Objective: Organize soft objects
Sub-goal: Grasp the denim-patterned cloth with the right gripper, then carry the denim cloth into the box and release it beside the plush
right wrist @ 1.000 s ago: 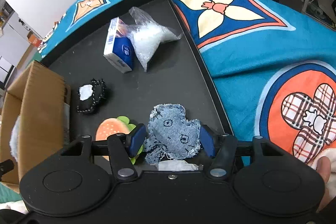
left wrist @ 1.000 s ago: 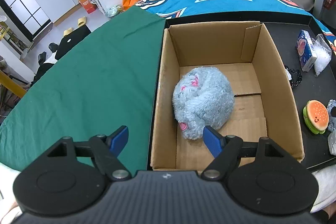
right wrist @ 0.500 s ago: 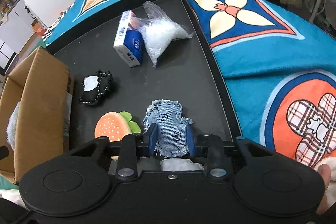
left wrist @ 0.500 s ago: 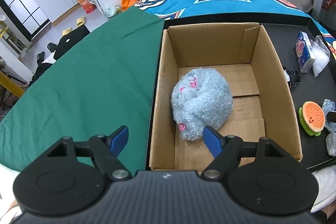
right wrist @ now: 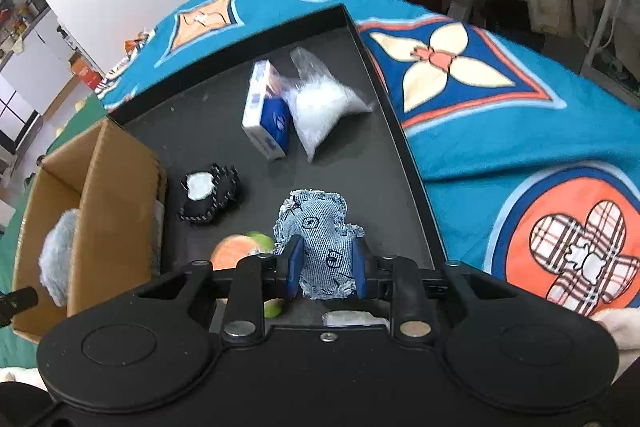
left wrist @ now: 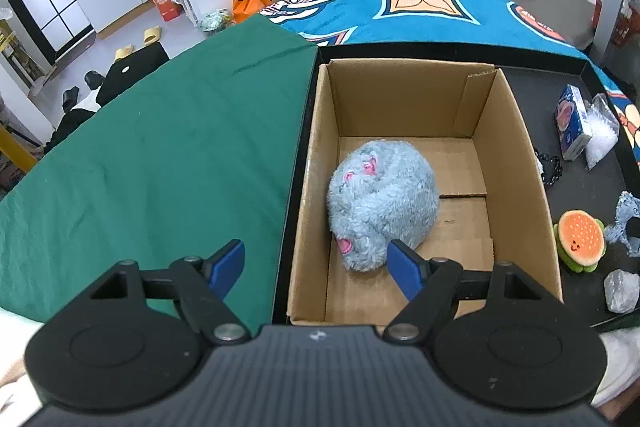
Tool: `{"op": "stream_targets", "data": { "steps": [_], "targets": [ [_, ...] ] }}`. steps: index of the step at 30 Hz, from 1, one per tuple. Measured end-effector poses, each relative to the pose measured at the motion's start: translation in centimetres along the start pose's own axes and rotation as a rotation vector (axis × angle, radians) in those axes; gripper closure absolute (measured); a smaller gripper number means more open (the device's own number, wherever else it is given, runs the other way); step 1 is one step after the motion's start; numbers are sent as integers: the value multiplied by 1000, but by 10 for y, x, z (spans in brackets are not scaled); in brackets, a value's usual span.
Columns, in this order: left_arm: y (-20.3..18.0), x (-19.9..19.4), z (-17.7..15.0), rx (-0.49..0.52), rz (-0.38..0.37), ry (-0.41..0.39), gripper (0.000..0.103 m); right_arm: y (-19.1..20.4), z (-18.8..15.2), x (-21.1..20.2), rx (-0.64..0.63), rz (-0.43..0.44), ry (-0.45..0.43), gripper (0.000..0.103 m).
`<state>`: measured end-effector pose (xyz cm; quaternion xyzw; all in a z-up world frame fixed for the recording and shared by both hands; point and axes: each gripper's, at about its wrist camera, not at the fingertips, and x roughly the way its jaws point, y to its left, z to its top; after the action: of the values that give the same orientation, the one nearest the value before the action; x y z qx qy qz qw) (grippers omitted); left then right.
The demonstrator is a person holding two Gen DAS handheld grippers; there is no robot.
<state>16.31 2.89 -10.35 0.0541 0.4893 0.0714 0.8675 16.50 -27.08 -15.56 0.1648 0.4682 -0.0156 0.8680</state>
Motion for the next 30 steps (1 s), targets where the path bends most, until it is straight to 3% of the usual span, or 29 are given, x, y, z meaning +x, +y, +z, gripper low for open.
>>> {"op": "stream_targets", "data": {
  "steps": [17,30],
  "targets": [
    [21,-5,-2,-111,-48,-25,26,45,17,-42,-87,79,-107,78],
    [30,2,-1,-159,-105,-12,30,94,23,-49,-171,124,-133,77]
  ]
}}
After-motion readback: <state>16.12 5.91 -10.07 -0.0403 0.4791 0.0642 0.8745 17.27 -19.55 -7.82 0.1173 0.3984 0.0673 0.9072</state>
